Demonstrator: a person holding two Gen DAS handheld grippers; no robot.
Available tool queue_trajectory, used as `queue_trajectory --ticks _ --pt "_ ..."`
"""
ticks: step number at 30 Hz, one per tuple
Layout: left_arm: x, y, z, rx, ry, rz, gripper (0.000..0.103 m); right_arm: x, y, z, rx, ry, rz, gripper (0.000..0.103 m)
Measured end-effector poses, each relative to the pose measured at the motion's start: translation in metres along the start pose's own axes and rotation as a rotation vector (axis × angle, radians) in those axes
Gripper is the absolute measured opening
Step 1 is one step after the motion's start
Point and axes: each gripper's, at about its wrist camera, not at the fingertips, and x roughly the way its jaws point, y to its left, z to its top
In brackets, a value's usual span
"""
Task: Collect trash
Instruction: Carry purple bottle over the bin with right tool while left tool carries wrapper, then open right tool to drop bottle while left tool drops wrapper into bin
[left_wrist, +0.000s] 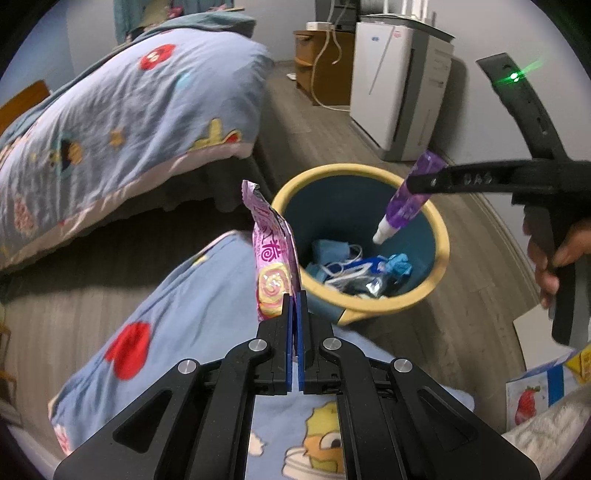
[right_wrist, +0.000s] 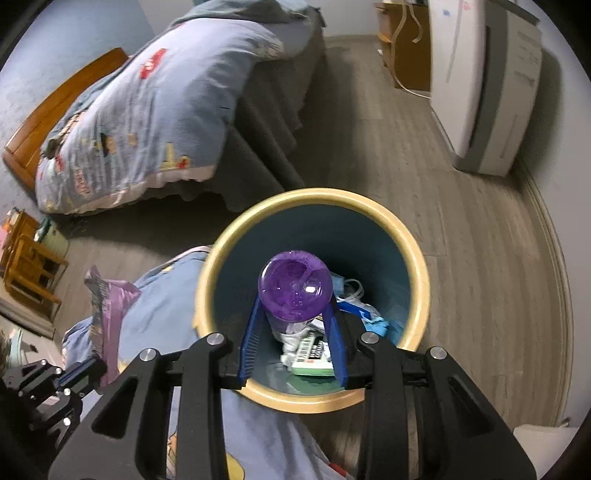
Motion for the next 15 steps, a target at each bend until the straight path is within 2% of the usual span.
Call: queue_trajectory --ticks 7,15 --pt "0.027 -0.02 0.013 0.069 0.019 -0.002 0.003 0.007 0.003 -0.004 -0.03 0.008 -0.059 0.032" --pt "0.055 -0.026 0.03 0.039 0.025 -0.019 0.003 0.016 -0.004 -0.003 -0.025 0.017 -0.101 0.032"
